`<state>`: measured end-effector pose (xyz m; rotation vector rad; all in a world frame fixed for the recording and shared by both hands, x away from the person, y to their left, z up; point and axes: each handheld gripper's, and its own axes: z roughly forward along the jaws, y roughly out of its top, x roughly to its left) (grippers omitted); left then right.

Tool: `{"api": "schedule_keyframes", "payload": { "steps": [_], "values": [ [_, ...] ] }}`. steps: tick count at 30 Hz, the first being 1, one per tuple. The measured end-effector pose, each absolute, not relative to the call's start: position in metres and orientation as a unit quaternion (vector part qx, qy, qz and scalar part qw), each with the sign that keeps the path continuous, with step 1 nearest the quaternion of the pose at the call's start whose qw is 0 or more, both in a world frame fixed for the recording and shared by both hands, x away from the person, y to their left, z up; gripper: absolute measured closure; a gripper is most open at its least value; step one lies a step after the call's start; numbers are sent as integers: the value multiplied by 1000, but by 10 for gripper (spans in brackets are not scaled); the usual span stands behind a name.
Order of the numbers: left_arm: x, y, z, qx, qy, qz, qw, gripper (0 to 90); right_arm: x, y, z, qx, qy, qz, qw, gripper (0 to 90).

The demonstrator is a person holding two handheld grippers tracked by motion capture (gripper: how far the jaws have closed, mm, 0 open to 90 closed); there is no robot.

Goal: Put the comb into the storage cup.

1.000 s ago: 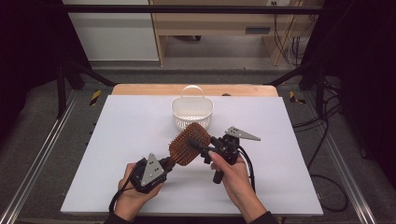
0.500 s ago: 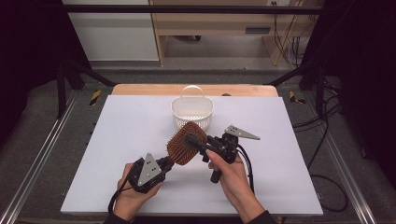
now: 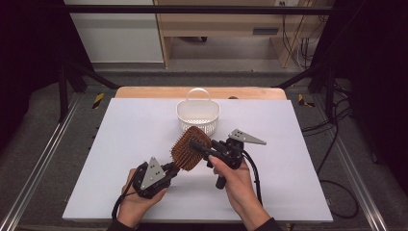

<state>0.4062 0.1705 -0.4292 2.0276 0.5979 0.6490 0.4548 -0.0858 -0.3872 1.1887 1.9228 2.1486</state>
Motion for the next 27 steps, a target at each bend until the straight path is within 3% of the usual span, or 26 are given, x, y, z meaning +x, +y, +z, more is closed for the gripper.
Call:
{"api": "schedule_keyframes", "payload": {
  "steps": [17,23,27],
  "values": [
    [408,177,-433,799,262,240,486,674,453,-89,-376,379,625,681,48,530],
    [413,189,-433,771,298,248,505,500,461,-114,-365,396,603,688,78,527],
    [421,198,-437,735,364,278,500,266,467,-132,-357,410,588,690,97,525]
  ]
}}
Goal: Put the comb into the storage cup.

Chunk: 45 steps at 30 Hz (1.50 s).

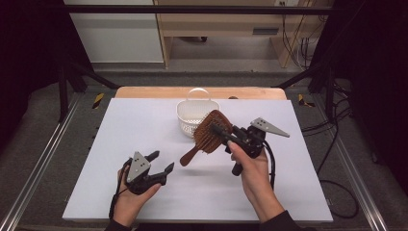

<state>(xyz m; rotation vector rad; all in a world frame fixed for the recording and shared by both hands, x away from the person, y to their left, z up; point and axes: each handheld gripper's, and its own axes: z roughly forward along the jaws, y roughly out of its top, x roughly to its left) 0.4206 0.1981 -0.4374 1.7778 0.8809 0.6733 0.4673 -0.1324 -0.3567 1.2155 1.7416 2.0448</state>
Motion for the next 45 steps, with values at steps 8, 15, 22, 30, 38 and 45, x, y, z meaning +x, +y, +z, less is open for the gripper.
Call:
{"api": "schedule_keyframes", "payload": {
  "steps": [8,15,22,30,38,45],
  "values": [
    [429,217,-442,704,411,297,498,95,477,-161,-341,433,574,682,132,522],
    [434,229,-445,690,435,300,495,71,484,-166,-324,440,574,675,148,521],
    [435,231,-445,689,435,303,494,67,494,-159,-308,441,561,684,151,519],
    [435,233,-446,687,437,305,494,66,510,-152,-288,445,541,696,157,518],
    [435,234,-446,690,429,308,495,58,534,-144,-275,455,528,695,178,517],
    [435,235,-446,692,425,307,497,55,553,-138,-275,461,521,692,194,517]
  ]
}}
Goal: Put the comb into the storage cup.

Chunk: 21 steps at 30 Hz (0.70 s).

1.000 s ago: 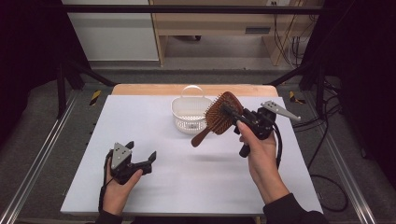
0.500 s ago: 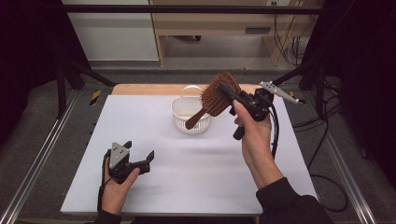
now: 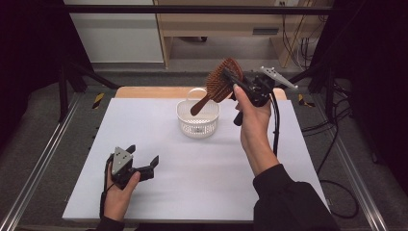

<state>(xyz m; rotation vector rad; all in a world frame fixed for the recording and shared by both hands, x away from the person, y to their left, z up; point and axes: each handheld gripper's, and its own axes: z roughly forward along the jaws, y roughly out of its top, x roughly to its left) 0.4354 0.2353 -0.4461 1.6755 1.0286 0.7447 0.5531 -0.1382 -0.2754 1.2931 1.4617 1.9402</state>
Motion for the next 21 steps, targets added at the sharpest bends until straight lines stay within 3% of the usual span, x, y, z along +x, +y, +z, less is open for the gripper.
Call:
{"api": "schedule_keyframes", "payload": {
  "steps": [21],
  "values": [
    [435,234,-446,693,421,303,501,54,581,-140,-292,480,505,687,208,514]
  ]
}}
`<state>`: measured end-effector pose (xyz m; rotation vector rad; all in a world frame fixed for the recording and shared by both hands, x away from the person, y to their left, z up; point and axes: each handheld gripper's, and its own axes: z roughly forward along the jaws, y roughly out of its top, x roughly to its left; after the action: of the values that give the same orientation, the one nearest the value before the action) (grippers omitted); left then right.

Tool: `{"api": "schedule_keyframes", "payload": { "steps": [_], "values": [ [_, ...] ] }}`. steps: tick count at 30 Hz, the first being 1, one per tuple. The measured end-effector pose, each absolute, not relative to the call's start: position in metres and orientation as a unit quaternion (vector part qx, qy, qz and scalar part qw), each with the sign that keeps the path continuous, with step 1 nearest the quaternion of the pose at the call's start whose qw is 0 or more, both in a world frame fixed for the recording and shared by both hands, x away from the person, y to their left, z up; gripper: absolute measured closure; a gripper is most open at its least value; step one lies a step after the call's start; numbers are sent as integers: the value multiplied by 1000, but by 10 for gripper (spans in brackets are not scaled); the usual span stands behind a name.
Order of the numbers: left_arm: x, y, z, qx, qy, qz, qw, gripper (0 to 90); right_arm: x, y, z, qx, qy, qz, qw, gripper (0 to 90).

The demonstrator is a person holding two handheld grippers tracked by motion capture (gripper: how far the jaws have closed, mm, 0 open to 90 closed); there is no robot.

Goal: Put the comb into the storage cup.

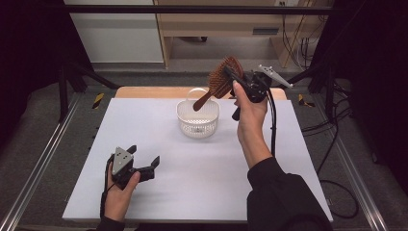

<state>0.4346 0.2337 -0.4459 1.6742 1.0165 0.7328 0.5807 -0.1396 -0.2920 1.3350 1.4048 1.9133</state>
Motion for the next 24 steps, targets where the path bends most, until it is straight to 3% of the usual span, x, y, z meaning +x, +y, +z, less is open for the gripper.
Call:
{"api": "schedule_keyframes", "payload": {
  "steps": [24],
  "values": [
    [435,234,-446,693,419,304,502,54,589,-138,-309,487,515,674,205,512]
  ]
}}
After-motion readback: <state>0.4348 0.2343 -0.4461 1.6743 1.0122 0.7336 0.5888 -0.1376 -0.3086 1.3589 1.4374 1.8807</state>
